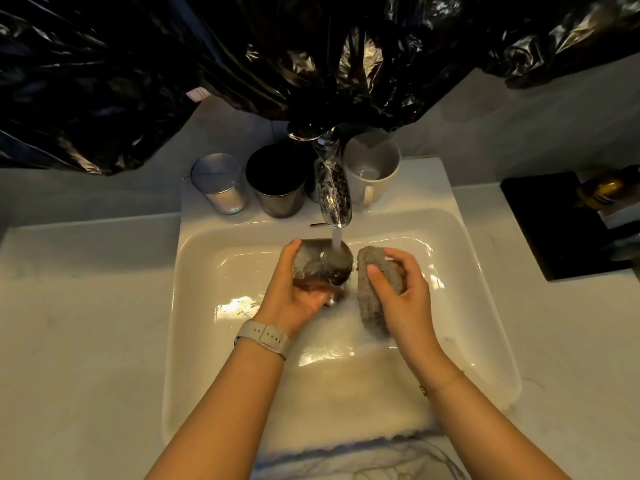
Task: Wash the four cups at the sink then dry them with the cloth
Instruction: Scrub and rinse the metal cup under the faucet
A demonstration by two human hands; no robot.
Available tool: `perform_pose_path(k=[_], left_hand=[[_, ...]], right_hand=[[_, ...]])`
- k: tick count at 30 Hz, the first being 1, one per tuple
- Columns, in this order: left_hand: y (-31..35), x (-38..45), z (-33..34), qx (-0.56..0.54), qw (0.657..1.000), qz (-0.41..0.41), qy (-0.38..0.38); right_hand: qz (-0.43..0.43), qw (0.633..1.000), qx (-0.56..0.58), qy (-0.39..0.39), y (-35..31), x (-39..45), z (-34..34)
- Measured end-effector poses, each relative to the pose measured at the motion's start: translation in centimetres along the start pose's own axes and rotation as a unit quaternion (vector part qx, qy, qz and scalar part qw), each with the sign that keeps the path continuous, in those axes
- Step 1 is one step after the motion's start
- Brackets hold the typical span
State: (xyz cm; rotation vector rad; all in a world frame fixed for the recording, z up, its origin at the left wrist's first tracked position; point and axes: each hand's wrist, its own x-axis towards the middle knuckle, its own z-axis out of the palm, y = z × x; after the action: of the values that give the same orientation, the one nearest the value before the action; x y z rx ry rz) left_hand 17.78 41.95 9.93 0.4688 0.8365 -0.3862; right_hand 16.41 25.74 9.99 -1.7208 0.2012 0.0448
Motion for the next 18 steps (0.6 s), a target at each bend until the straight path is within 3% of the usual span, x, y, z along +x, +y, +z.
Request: perform_pose_path(k=[3,6,11,18], left_hand=[[-0.3,-0.1,0.6,-0.098,0.993,-0.058,0.037],[-1.1,0.1,0.6,-0.083,0.993,-0.065,0.047],[-1.3,0.5,-0.2,-0.083,0.993,-0.041,0.077],[-2.5,0.6,0.3,-0.069,0.995,-0.016,0.076]], right_hand=[[-0.092,0.994,-0.050,-0.031,0.2,-0.9,0.7],[-0.154,0.982,-0.097,-0.045,-0.5,0.0,2.3],[-0.135,0.983,-0.115,-0.044,0.3,2.3,2.5],[-0.170,0.982,-0.056,-0.063,-0.4,1.0,3.6]])
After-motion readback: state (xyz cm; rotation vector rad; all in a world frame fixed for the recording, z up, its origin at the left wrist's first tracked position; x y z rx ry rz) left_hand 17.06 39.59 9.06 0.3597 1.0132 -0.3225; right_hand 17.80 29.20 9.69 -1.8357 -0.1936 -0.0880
